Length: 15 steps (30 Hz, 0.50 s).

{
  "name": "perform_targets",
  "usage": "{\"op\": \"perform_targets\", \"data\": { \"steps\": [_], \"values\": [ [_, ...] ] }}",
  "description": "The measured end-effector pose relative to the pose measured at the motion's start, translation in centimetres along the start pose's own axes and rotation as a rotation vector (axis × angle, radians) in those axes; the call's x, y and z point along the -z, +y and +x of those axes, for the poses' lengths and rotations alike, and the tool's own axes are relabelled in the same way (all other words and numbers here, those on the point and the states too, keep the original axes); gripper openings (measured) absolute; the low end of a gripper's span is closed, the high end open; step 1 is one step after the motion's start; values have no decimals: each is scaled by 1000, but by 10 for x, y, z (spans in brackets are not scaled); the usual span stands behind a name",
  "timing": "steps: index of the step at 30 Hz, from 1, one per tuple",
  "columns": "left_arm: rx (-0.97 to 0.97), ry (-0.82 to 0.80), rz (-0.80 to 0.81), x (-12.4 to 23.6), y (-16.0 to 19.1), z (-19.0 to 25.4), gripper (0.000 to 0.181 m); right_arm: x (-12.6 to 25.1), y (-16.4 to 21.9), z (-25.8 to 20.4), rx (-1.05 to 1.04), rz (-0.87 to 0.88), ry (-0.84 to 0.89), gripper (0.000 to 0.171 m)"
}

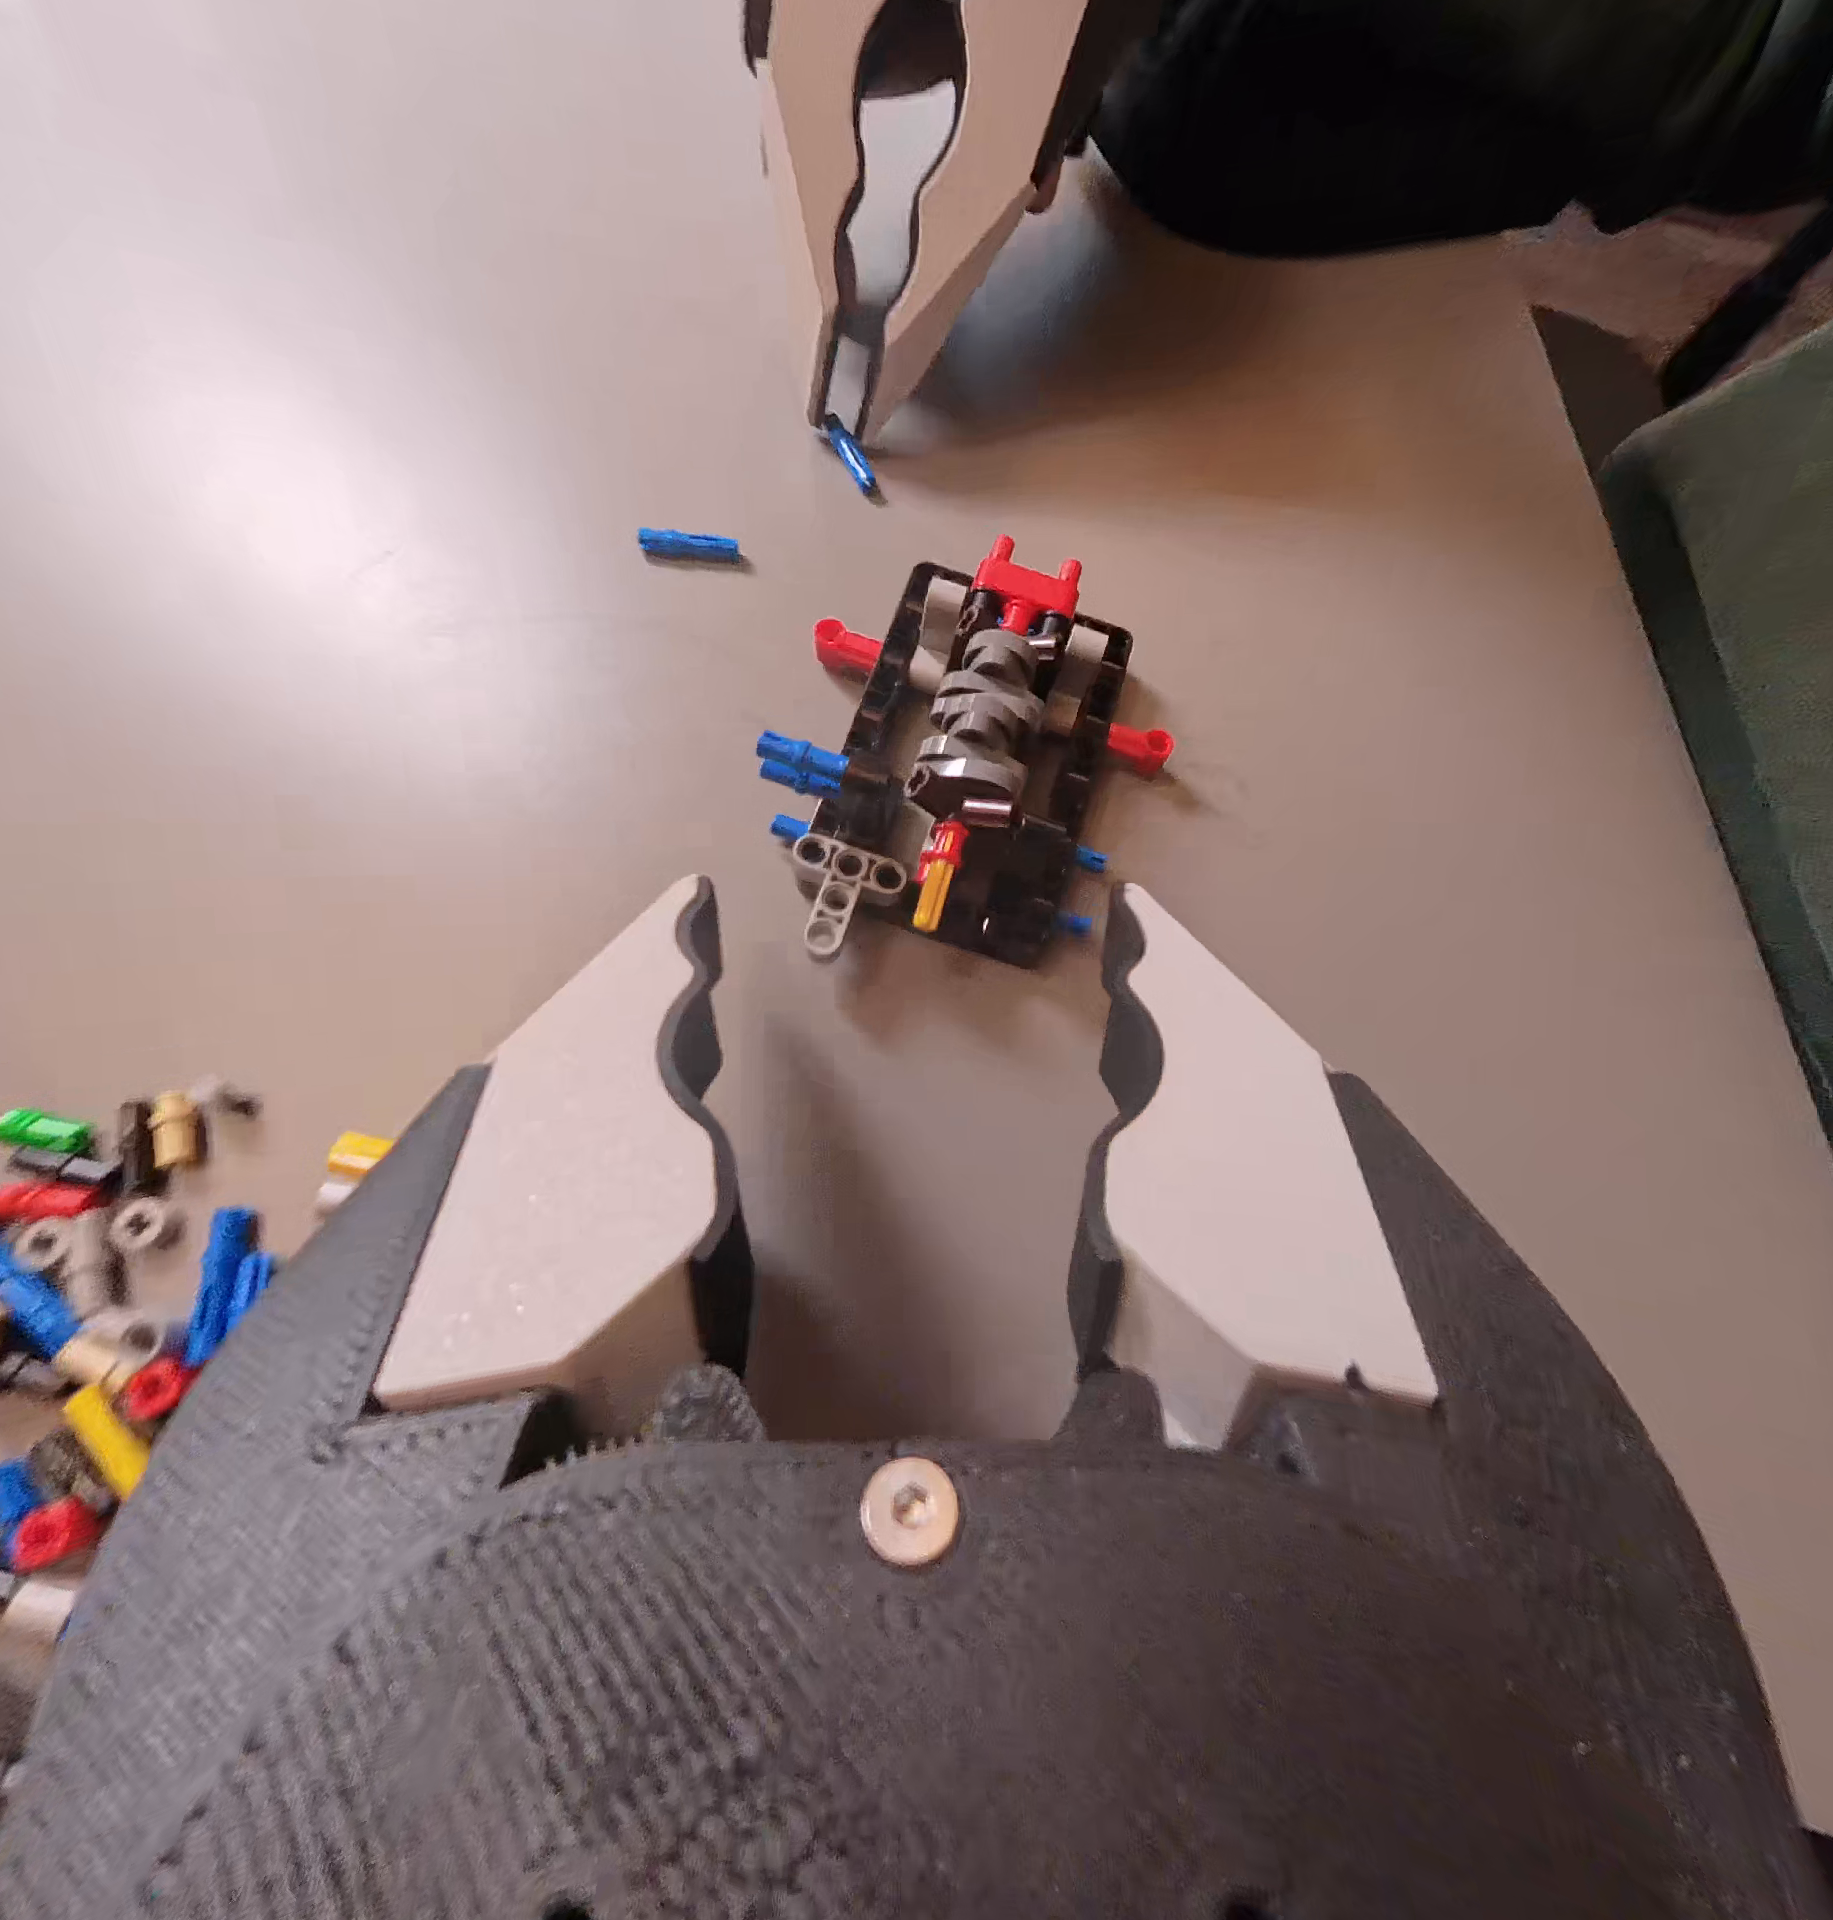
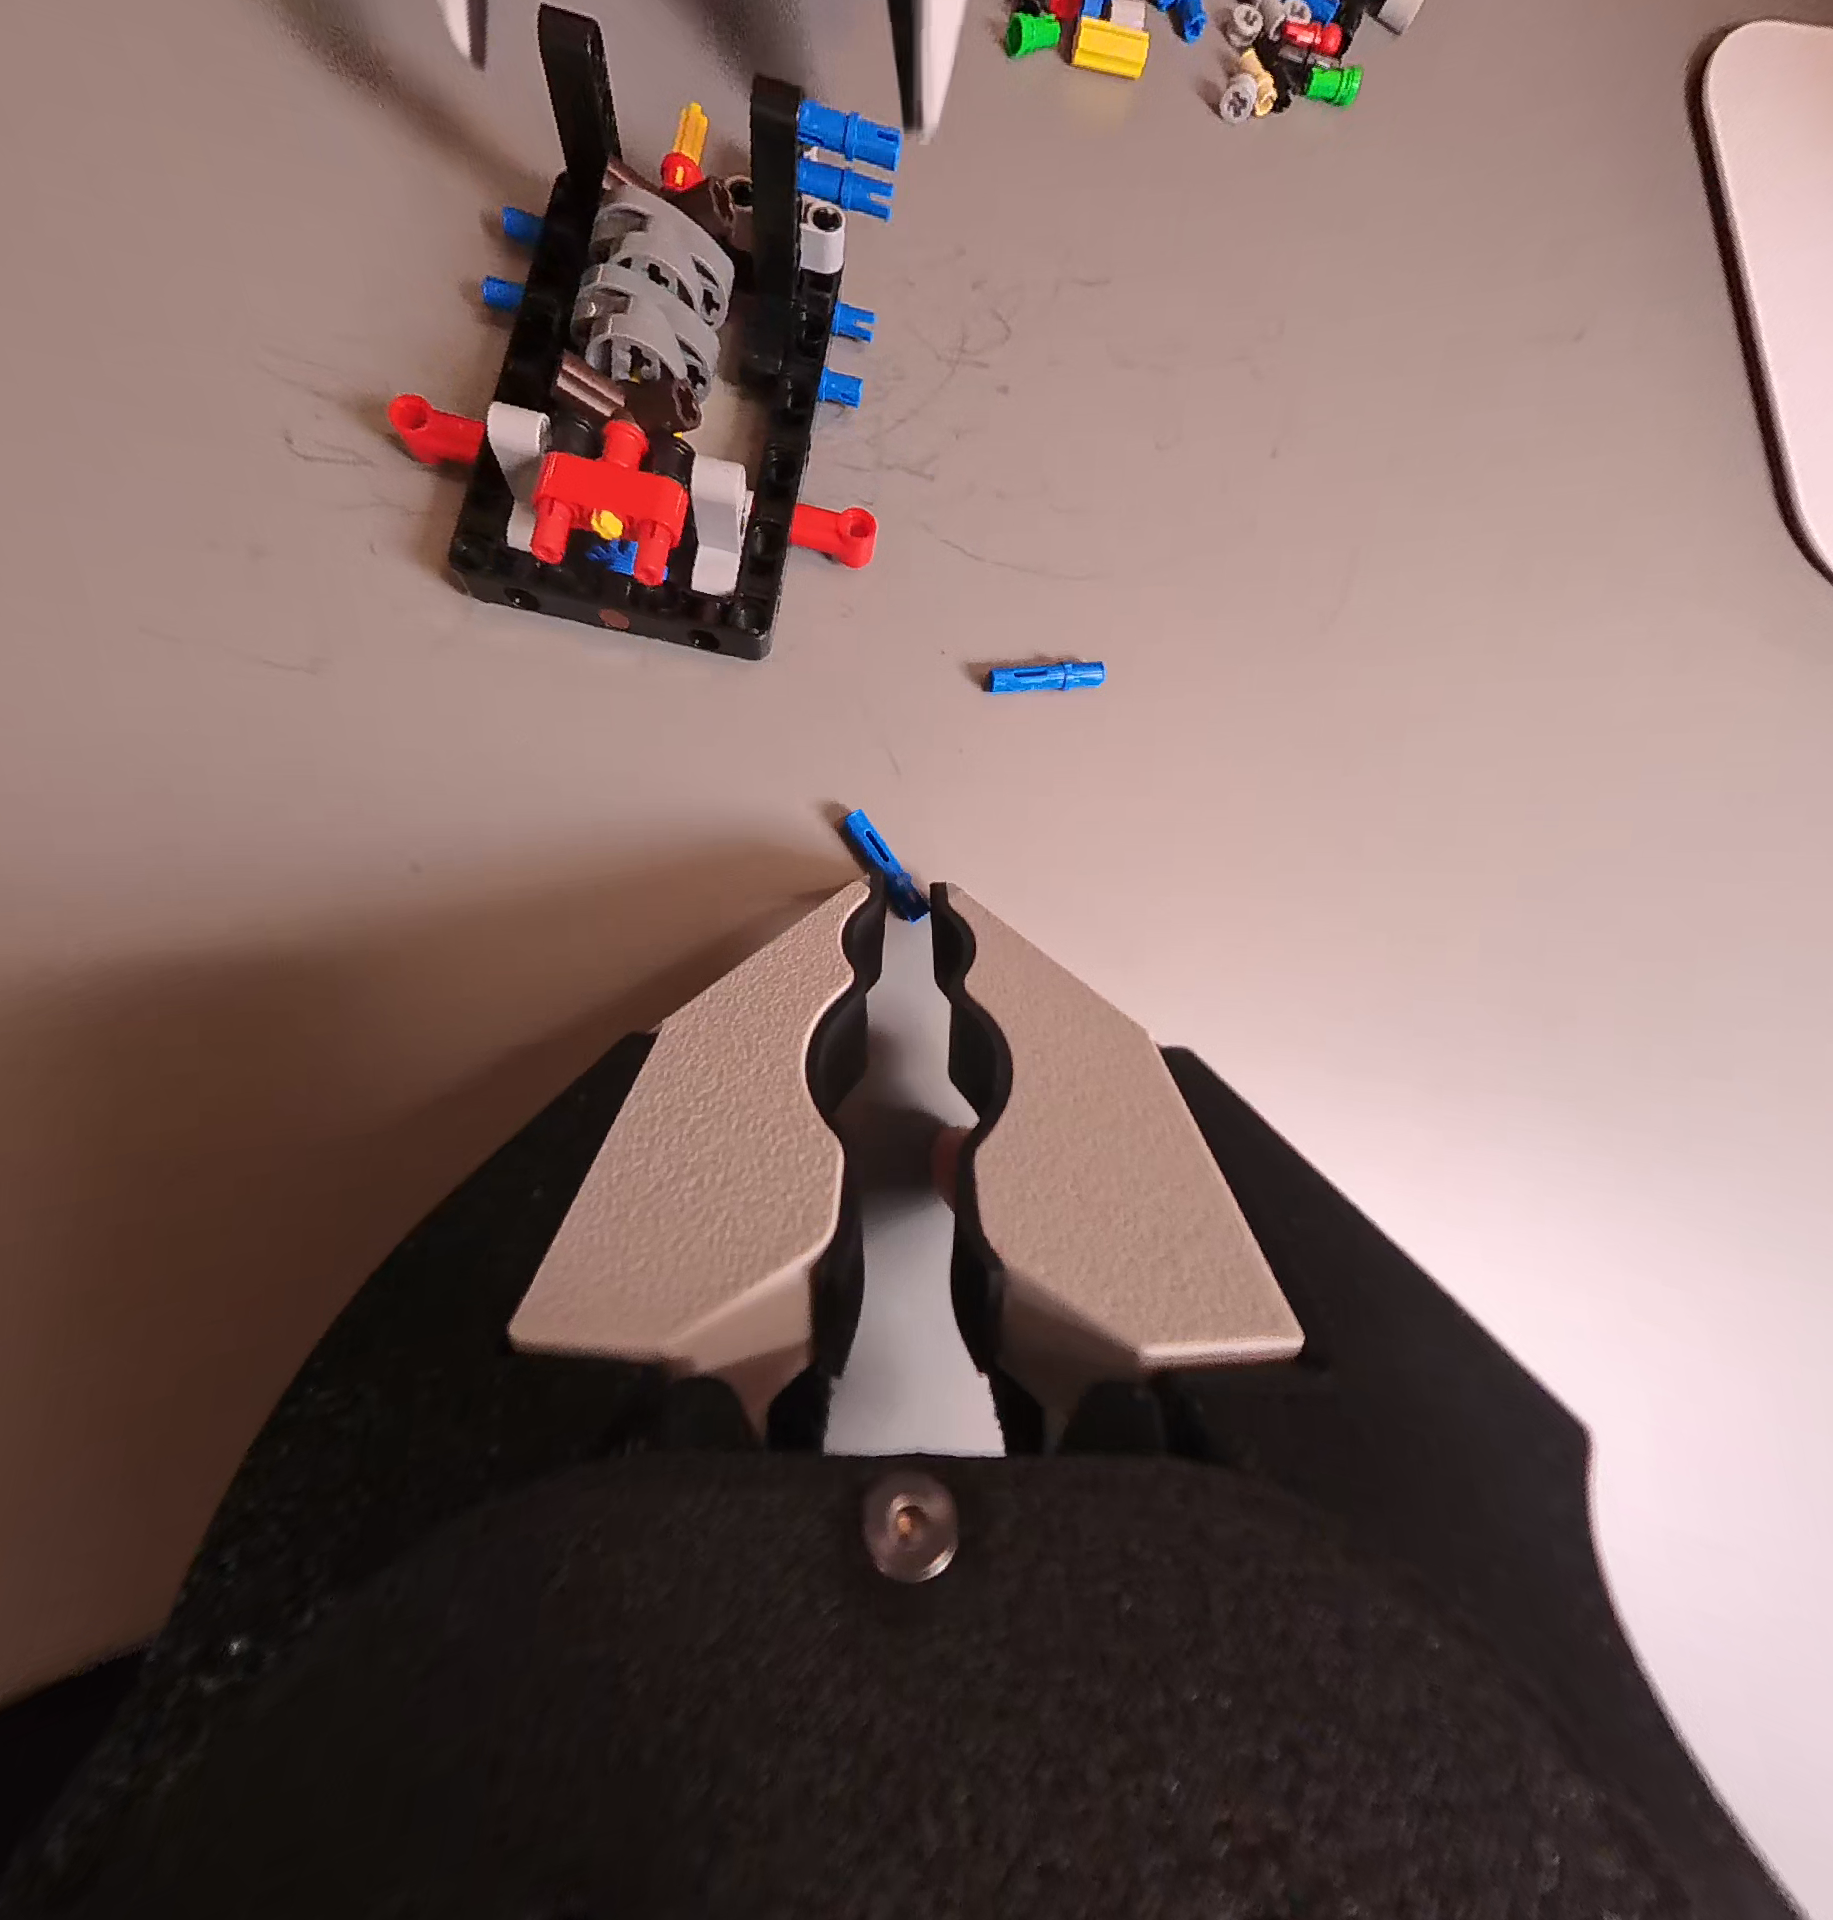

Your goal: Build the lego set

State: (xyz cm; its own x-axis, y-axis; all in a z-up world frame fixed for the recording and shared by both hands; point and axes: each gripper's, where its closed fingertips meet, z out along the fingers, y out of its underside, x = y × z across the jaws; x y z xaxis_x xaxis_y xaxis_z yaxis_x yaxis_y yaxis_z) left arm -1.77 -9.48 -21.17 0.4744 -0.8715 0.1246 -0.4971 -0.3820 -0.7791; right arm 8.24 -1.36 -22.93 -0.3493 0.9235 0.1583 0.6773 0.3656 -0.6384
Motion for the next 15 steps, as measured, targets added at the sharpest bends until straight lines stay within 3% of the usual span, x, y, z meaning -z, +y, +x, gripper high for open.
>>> {"op": "perform_targets", "data": {
  "steps": [1, 3, 5, 8, 15],
  "values": [
    [2, 37, -29, -6, 2, 2, 77, 0, 0, 0, 1, 0, 2, 6],
    [2, 71, -79, -16, 7, 3, 76, 0, 0, 0, 2, 1, 10, 6],
    [-18, 54, -77, -23, 4, 3, 61, 0, 0, 1, 3, 3, 18, 5],
    [32, -32, -82, -28, -1, -4, 58, 0, 0, 2, 1, 4, 24, 3],
    [433, -449, 15, -13, 2, -45, 57, 2, 4, 8, -19, -4, 59, 2]
  ]
}}
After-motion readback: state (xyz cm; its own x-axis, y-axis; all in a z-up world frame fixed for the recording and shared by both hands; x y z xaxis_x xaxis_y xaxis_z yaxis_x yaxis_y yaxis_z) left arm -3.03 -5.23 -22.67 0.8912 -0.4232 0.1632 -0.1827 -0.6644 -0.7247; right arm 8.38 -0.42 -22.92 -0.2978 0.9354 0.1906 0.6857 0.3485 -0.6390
